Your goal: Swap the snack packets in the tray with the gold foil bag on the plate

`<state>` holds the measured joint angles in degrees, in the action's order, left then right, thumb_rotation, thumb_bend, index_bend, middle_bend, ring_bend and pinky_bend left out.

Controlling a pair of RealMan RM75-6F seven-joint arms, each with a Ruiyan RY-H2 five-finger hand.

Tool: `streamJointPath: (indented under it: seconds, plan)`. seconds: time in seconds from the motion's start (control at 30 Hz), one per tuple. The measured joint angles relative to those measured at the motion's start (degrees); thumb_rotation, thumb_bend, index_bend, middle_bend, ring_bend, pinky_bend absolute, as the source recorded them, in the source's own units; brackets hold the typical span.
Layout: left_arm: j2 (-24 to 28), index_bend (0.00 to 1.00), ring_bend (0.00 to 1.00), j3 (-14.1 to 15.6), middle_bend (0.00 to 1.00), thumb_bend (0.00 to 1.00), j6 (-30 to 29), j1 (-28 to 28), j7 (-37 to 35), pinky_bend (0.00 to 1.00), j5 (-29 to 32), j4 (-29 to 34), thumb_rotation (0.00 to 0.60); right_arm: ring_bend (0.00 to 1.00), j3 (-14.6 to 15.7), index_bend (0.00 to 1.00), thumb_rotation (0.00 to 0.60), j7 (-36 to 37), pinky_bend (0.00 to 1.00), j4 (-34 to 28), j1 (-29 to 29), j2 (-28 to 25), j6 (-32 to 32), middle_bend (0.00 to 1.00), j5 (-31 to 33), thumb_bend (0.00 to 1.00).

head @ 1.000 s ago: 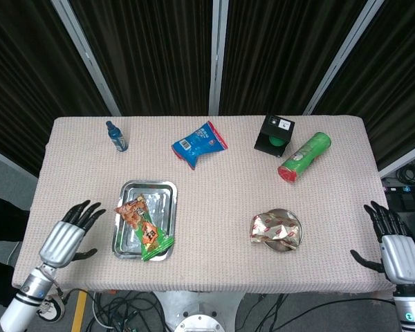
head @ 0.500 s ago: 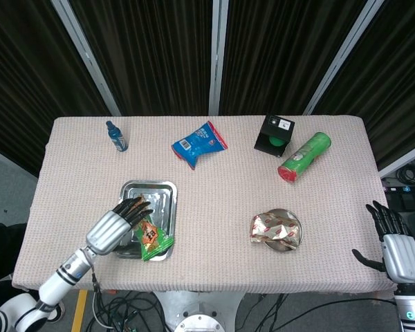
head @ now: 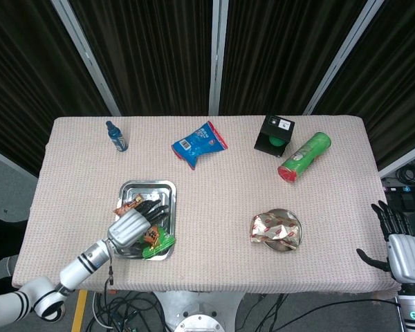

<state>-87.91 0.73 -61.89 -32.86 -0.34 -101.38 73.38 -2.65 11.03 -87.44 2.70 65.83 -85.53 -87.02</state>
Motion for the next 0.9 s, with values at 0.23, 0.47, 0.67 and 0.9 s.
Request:
streamJointPath:
  seconds: [0.23,0.47,0.67,0.9]
  plan:
    - [0.6,0.21,0.13,0.7,0.2,0.08,3.1,-0.7,2.4,0.25,3.2,0.6,0.6,0.0,0.0,0.0,0.6,-0.3,0.0,0.1,0.1,0.2,0.4,0.0,0.3,0.08]
    - [0.6,0.34,0.27,1.1,0.34,0.17,3.6,-0.9,4.2,0.38,5.1,0.9,0.6,0.0,0.0,0.0,0.6,-0.8,0.0,-0.1,0.0,0.2,0.6,0.0,0.5,0.1]
    - [-0.4,0.51,0.42,1.1,0.5,0.26,1.6,-0.8,4.3,0.52,5.0,-0.1,0.6,0.0,0.0,0.0,0.6,-1.1,0.0,-0.3,0.0,0.2,0.8,0.0,0.8,0.11]
    - [-2.6,0.64,0.53,0.6,0.62,0.35,-2.9,-1.0,2.3,0.63,3.5,-3.0,0.6,0.0,0.0,0.0,0.6,-1.0,0.0,-0.1,0.0,0.2,1.1,0.0,1.1,0.11]
